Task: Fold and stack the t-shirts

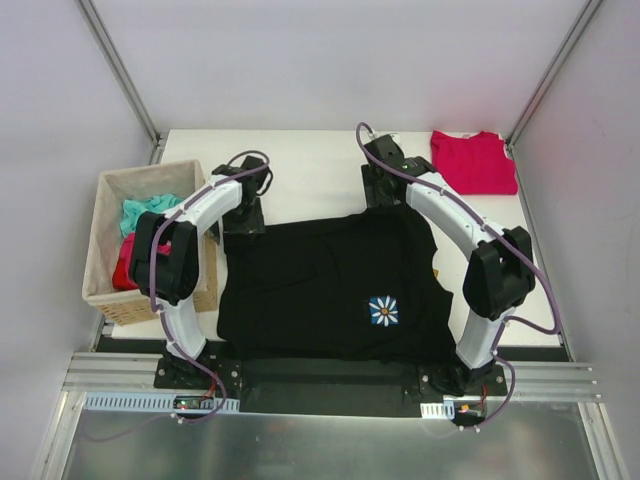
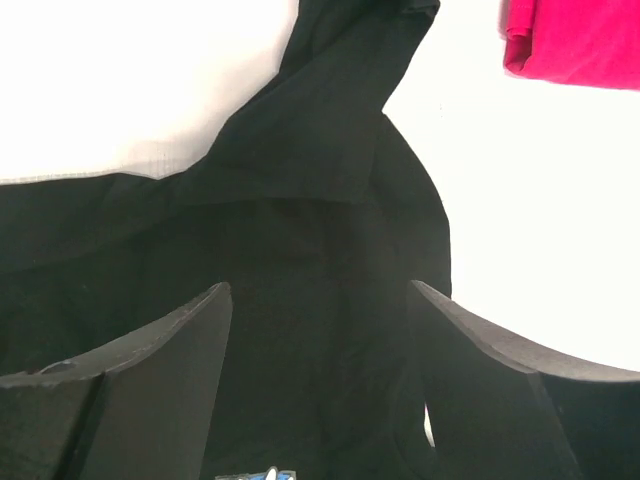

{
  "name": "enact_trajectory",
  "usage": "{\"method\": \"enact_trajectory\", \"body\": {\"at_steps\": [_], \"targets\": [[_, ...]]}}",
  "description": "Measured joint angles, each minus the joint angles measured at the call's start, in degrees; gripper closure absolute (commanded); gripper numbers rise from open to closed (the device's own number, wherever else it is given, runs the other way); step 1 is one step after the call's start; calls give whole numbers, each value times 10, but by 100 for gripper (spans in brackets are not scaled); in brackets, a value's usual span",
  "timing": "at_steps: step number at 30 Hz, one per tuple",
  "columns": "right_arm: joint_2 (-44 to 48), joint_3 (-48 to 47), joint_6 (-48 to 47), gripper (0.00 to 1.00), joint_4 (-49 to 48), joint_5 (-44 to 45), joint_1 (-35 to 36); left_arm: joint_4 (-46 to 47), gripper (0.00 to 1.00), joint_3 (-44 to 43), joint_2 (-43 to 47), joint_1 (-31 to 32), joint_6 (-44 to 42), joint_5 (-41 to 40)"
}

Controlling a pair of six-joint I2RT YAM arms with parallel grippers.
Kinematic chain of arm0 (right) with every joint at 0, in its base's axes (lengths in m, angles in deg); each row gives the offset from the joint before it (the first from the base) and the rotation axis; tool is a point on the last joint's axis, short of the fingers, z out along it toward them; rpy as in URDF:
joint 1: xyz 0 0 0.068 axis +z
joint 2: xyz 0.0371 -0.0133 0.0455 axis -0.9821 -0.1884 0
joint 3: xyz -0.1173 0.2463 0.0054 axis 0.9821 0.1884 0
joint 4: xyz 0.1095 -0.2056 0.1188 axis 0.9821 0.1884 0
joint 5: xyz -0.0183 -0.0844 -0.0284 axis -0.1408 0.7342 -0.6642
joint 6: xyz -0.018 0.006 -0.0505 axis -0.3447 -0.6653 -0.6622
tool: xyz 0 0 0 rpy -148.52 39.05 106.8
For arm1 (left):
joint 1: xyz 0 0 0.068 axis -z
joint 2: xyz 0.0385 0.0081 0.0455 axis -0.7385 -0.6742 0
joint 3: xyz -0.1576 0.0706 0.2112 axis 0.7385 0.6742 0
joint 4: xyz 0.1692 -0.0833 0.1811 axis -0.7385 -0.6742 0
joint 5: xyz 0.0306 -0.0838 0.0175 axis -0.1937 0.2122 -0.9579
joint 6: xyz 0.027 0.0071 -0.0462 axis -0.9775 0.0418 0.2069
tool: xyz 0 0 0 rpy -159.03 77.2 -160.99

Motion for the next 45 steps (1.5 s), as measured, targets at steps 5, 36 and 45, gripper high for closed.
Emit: {"method": "enact_trajectory", "body": {"at_steps": [5, 36, 45], "targets": [[0, 4, -1, 25, 0, -12, -1, -23, 23, -20, -18, -29, -37, -22], [2, 37, -5, 25, -12, -42, -1, 50, 59, 23, -61, -113, -169, 152], [7, 41, -5, 25, -13, -42, -1, 60, 60, 16, -72, -113, -177, 157]]}}
